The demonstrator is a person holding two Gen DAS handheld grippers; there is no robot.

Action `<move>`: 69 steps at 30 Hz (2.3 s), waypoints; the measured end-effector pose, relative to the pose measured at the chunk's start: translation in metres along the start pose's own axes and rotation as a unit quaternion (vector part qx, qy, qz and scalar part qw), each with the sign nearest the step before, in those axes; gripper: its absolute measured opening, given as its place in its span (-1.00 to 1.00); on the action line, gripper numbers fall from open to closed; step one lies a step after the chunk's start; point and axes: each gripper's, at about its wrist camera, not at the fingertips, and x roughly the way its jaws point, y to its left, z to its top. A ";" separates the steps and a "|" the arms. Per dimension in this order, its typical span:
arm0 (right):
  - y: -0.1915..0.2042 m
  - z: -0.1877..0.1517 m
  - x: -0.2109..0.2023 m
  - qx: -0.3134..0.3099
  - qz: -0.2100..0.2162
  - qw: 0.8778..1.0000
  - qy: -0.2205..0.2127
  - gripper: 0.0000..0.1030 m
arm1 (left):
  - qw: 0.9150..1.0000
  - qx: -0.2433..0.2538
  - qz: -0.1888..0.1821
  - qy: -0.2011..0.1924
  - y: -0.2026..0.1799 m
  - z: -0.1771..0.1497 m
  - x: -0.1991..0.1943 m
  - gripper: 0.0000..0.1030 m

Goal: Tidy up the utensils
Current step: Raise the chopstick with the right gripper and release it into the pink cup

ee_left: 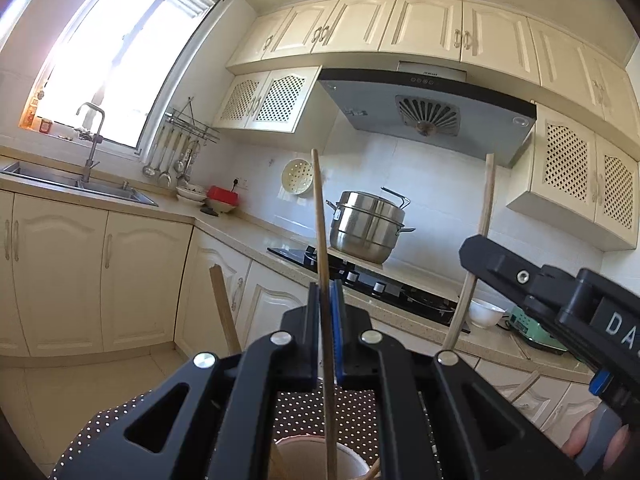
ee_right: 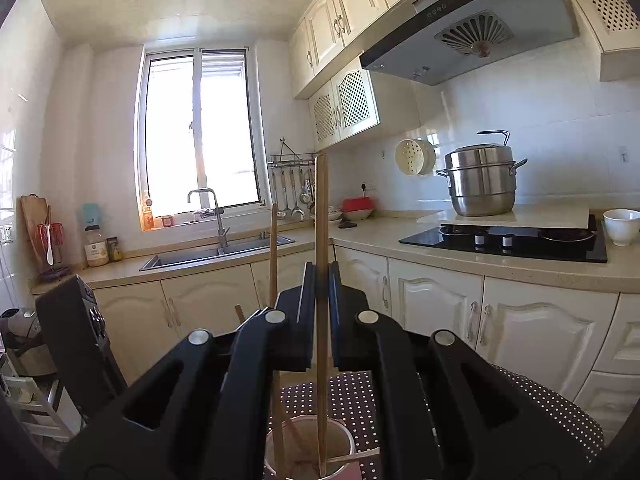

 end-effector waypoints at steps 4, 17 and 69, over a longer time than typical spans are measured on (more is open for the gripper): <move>-0.001 -0.003 -0.001 0.004 -0.002 1.000 0.003 -0.87 | 1.000 0.003 0.008 -0.010 0.003 0.002 -0.003 -0.88; -0.003 -0.012 0.002 0.008 -0.007 1.000 0.016 -0.87 | 1.000 0.000 -0.004 -0.006 0.002 0.001 -0.003 -0.90; 0.020 -0.010 -0.098 0.001 -0.066 0.998 0.009 -0.03 | 0.992 0.080 0.080 0.063 -0.034 0.027 -0.137 0.45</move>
